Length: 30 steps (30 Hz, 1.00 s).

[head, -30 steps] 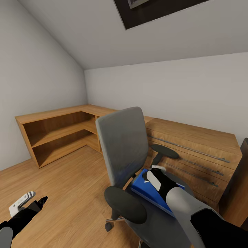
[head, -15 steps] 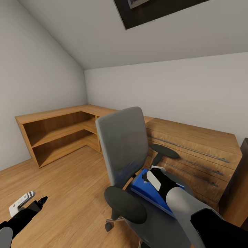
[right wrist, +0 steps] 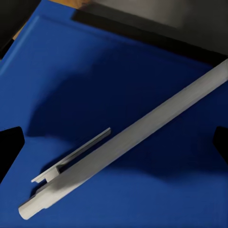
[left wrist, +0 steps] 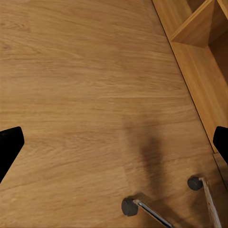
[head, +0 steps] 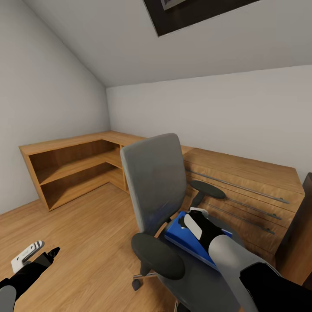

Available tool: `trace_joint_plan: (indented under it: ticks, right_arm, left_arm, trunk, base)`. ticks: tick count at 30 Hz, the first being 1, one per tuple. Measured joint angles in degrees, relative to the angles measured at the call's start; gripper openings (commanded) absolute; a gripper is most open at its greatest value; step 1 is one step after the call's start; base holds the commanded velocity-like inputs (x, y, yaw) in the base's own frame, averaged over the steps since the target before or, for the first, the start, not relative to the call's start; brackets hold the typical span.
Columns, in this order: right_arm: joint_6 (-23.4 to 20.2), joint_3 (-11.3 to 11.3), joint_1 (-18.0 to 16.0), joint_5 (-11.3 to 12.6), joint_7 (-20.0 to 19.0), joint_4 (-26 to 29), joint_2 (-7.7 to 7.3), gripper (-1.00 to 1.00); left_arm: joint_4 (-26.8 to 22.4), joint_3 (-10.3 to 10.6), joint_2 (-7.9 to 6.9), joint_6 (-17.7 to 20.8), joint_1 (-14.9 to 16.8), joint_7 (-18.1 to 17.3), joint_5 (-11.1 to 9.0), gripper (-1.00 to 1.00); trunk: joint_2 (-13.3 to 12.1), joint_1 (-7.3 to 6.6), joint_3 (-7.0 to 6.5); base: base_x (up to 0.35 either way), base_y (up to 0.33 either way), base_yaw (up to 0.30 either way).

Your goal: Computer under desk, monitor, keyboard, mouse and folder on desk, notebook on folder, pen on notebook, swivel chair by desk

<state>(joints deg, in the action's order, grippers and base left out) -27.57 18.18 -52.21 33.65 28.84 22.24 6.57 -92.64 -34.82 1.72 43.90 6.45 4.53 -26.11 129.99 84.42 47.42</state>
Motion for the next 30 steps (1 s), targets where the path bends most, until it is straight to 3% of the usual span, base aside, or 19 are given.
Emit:
trace_joint_plan:
  ticks: [7, 8, 30]
  right_arm:
    - [0.0, -0.02, 0.0, 0.0, 0.0, 0.0, 0.0, 1.0]
    - [0.0, -0.02, 0.0, 0.01, 0.0, 0.0, 0.0, -1.0]
    - [-0.24, 0.05, -0.01, -0.67, -0.02, -0.17, -0.1, -1.0]
  left_arm:
    - [0.0, 0.0, 0.0, 0.0, 0.0, 0.0, 0.0, 1.0]
    - [0.0, 0.0, 0.0, 0.0, 0.0, 0.0, 0.0, 1.0]
    - [0.0, 0.0, 0.0, 0.0, 0.0, 0.0, 0.0, 1.0]
  trunk:
    - [0.0, 0.0, 0.0]
    - [0.0, 0.0, 0.0]
    - [0.0, 0.0, 0.0]
  base:
    - [0.0, 0.0, 0.0]
    - [0.0, 0.0, 0.0]
    - [0.0, 0.0, 0.0]
